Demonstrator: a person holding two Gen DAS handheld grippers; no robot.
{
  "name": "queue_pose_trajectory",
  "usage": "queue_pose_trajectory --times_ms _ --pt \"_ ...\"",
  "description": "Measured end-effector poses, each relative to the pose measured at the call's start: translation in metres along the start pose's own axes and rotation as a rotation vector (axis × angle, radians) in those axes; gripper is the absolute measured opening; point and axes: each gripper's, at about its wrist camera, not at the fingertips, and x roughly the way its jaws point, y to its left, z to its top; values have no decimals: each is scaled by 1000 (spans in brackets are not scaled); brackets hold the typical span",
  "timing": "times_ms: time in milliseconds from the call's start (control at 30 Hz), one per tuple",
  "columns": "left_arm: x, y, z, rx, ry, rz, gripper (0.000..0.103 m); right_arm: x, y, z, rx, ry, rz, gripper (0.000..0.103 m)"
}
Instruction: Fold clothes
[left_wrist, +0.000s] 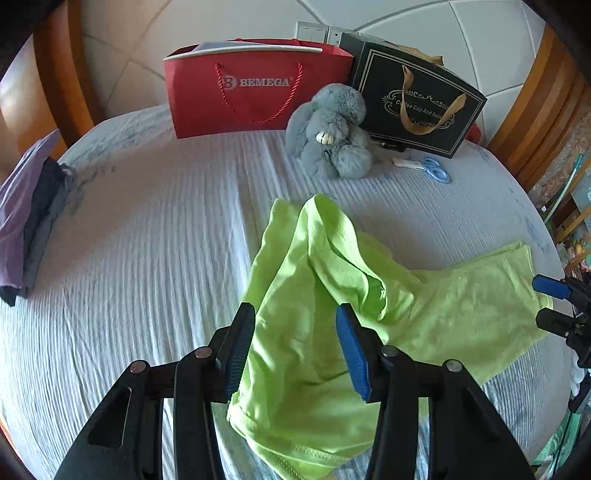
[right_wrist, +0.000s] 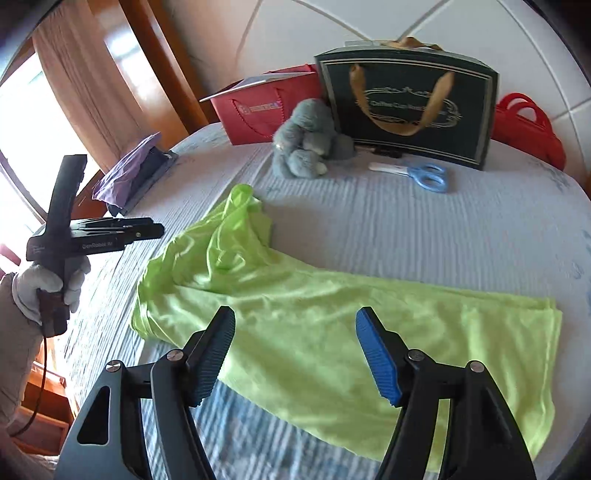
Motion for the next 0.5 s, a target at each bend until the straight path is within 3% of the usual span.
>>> queue_pose_trajectory --times_ms 67,100,133,167,333,433,500 --pt "15 0 10 50 13 -21 47 28 26 16 -16 2 -9 67" --pt "22 1 14 66 17 -29 47 41 39 24 -24 4 -14 58" --pt "29 2 19 74 27 -45 47 53 47 30 -38 16 -43 34" --pt "36 4 23 83 36 -60 47 65 53 35 -39 34 -52 27" --pt "61 4 34 127 76 -119 47 104 72 50 -67 112 -16 26" --pt "74 -1 40 142 80 -141 47 123 79 54 -102 147 -12 37" --pt "87 -7 41 165 96 -125 42 139 80 54 -130 179 -20 36"
